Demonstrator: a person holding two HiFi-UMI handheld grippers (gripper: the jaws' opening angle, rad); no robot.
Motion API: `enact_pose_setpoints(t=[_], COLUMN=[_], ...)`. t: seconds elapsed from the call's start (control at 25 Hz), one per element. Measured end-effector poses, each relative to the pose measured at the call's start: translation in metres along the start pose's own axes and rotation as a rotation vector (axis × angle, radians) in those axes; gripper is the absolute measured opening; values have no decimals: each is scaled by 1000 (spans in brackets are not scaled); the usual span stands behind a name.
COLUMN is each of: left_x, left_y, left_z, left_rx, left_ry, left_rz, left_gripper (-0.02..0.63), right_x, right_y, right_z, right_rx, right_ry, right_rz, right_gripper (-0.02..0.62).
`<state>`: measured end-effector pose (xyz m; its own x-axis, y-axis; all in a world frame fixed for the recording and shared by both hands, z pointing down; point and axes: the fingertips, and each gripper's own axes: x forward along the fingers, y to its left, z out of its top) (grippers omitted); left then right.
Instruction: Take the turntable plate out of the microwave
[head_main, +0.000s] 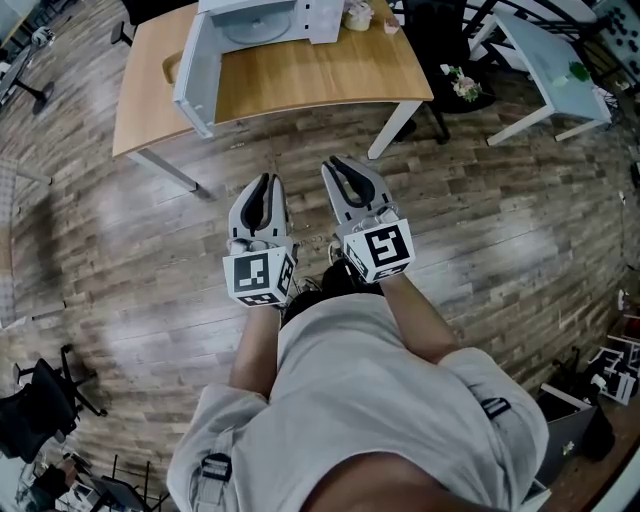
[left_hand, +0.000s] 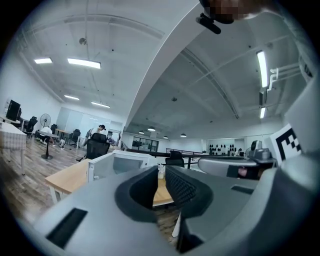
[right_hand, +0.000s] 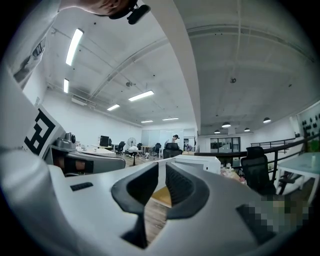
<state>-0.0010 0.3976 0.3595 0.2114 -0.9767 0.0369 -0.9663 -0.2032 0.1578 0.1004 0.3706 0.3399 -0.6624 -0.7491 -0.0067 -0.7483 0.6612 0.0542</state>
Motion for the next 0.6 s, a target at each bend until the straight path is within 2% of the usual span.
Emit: enact_pose_setpoints(t=[0.28, 0.6], left_x=[30, 117], left_y=[15, 57], left_z=[-16, -14], left_rx=[-5, -11], left_ry=[38, 65], left_rz=[16, 52], left_gripper=[57, 57], right_x=[29, 112], right_y=[-18, -67], right_z=[-20, -33], right_rx=[26, 62], right_ry=[20, 26], right_rz=[11, 48], right_gripper=[57, 58])
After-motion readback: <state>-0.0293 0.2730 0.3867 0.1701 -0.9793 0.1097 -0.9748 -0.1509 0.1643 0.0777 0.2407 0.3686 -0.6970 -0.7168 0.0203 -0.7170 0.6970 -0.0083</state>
